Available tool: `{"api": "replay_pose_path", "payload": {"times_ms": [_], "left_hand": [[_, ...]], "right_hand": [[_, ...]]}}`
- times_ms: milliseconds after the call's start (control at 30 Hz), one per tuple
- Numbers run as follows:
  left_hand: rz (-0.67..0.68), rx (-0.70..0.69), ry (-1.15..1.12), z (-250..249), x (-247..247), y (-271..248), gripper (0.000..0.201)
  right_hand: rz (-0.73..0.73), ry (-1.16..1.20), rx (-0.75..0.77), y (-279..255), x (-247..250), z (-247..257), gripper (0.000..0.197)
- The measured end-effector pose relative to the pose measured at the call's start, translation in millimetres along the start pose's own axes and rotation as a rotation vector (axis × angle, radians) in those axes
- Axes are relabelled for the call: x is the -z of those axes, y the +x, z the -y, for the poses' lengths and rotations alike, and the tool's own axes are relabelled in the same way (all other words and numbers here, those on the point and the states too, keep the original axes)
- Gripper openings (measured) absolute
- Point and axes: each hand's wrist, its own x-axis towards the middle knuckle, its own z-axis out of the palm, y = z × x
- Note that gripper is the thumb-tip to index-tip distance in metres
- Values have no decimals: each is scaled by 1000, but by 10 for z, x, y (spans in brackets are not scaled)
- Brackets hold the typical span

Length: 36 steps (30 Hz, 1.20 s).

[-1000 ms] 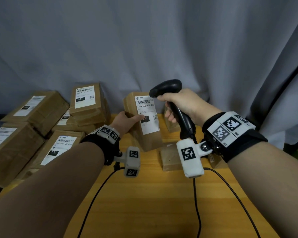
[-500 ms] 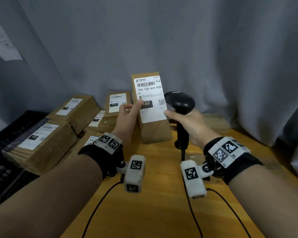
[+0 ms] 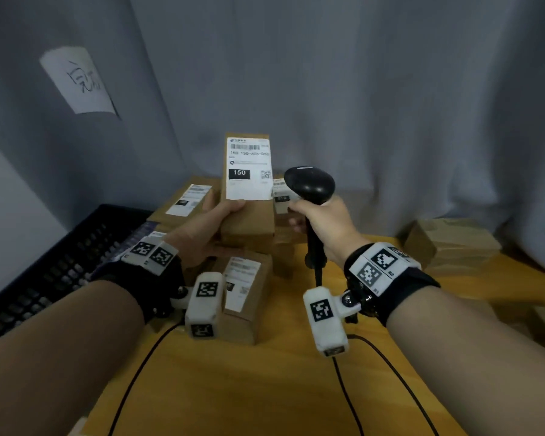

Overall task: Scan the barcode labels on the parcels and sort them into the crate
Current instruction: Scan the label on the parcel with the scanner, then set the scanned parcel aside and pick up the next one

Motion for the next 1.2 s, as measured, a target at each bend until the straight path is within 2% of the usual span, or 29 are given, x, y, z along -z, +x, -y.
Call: {"api": "replay_pose_path", "payload": {"times_ms": [100, 200, 300, 400, 567, 600, 667, 700, 733, 800, 833, 967, 1100, 1200], "left_hand": [[-113, 13, 0, -20, 405, 170, 59], [-127, 100, 55, 2, 689, 342, 61], [-142, 172, 99, 79, 775, 506, 51], [-153, 179, 128, 138, 711, 687, 50], [-220, 93, 312, 165, 642, 920, 47], [-246, 83, 403, 205, 666, 1000, 42], [-300, 68, 423, 246, 678, 1096, 20], [-334, 18, 497, 284, 697, 1148, 18], [-357, 1, 519, 326, 687, 1201, 26], [-318, -31, 540, 349, 676, 1226, 44], [-299, -56, 539, 346, 670, 1225, 46], [-195, -93, 615, 340, 556, 1167, 42], [-266, -201, 539, 293, 379, 1098, 34], [-276, -277, 481, 231, 215, 1021, 24]], "right_hand": [[-56, -20, -4, 130, -222, -110, 29], [-118, -38, -22, 213, -320, -223, 30], [-176, -60, -35, 247, -360, -329, 27], [-264, -115, -11, 275, -351, -395, 24], [-376, -182, 26, 370, -275, -448, 14], [-377, -189, 23, 385, -261, -461, 15], [-359, -219, 3, 406, -242, -489, 15], [-343, -232, -12, 415, -239, -508, 14], [-326, -239, -25, 427, -238, -532, 14], [-299, -254, -35, 440, -260, -564, 14], [-292, -265, -34, 446, -275, -577, 17], [-267, -286, -43, 472, -334, -632, 26], [-199, -341, -82, 462, -341, -625, 38], [-205, -303, -65, 384, -229, -573, 37]]}}
